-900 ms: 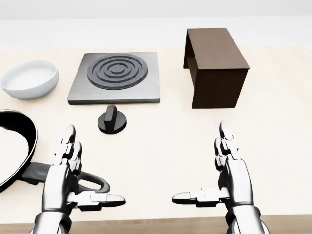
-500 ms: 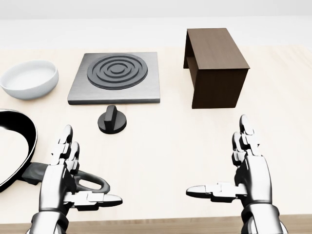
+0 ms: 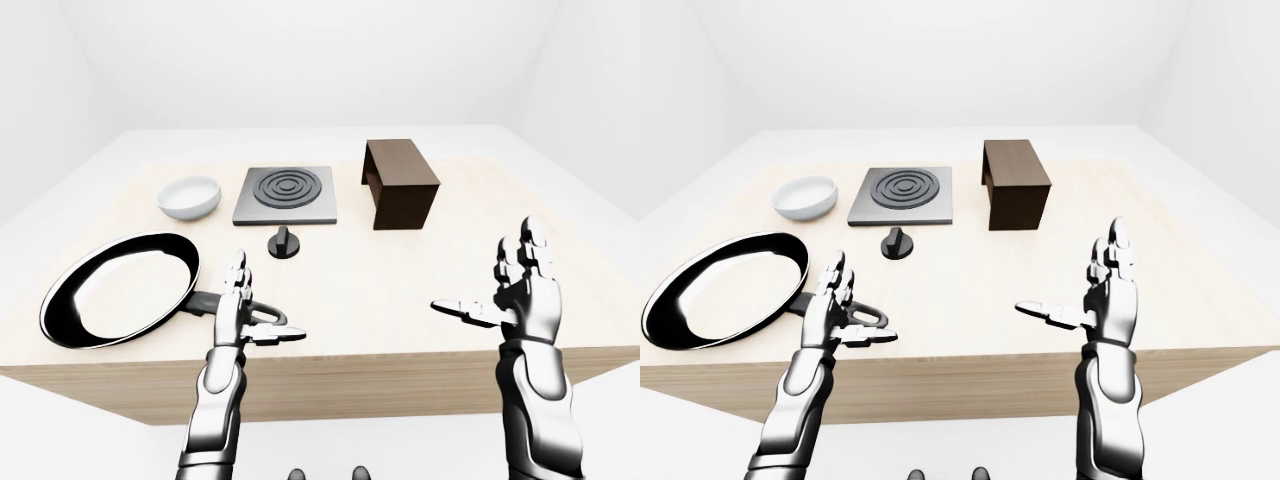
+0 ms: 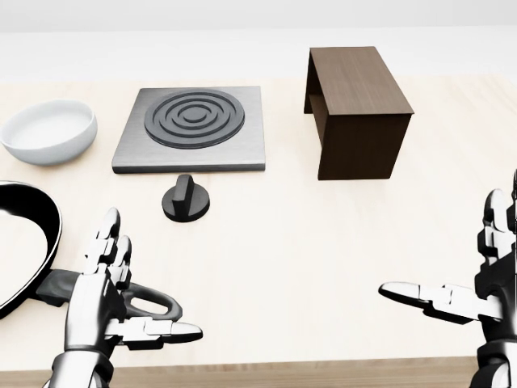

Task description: Turn on the stove.

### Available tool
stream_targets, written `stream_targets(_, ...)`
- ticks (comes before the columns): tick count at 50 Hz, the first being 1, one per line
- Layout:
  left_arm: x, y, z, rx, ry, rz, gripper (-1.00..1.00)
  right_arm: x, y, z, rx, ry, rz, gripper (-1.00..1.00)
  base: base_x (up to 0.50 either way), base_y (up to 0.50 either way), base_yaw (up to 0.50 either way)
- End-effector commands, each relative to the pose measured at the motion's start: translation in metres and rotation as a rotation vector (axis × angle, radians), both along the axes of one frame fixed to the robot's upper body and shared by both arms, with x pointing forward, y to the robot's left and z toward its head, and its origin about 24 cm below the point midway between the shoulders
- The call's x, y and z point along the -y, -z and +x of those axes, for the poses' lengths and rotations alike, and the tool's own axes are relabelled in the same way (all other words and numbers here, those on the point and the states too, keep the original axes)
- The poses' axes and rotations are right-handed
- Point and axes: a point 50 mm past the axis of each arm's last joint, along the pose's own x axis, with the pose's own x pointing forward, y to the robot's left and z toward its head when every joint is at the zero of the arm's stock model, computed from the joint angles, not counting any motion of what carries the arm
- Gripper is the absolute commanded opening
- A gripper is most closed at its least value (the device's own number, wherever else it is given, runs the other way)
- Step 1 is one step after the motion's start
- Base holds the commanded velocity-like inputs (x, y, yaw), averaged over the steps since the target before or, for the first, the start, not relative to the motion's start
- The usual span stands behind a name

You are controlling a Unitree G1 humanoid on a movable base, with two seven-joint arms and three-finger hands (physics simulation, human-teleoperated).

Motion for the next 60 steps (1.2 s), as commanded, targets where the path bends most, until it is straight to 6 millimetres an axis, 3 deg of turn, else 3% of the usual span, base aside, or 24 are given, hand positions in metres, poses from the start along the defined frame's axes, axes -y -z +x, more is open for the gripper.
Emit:
stream_targets(1,-0.0003,0.0016,0.0001,-0.002,-0.001,0.000,1.00,0.0065,-0.0038,-0.0033,0.016,0.026,-0.002,1.00,0.00,0.00,0.00)
stream_targets(60,0.0006,0.0045,0.0007,-0.007,0.001,0.004,1.00,0.0045,-0.0078,-0.0057,0.040,0.017,0.012,1.00,0.25,0.00,0.00)
